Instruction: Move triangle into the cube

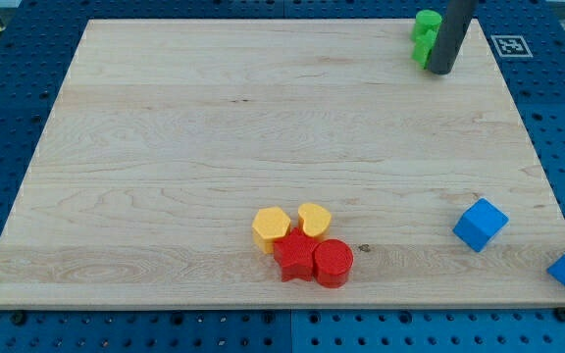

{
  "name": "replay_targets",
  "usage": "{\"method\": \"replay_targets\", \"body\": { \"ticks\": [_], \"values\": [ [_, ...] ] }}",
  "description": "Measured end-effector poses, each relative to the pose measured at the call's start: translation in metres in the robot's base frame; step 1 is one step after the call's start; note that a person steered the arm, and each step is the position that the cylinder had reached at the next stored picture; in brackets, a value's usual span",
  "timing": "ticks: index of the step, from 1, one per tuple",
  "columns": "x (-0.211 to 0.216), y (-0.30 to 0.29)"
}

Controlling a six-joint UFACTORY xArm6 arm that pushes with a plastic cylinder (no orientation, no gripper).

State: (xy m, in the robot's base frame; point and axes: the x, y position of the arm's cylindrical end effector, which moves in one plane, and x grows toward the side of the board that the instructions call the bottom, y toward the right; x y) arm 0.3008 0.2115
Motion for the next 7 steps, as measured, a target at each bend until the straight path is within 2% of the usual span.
{"method": "replay_targets", "body": {
  "ticks": [2,3,5,6,7],
  "values": [
    [-0.015,0.0],
    [0.013,0.005],
    [0.165,0.066],
    [0.213,0.118],
    [0.221,0.133]
  ]
}}
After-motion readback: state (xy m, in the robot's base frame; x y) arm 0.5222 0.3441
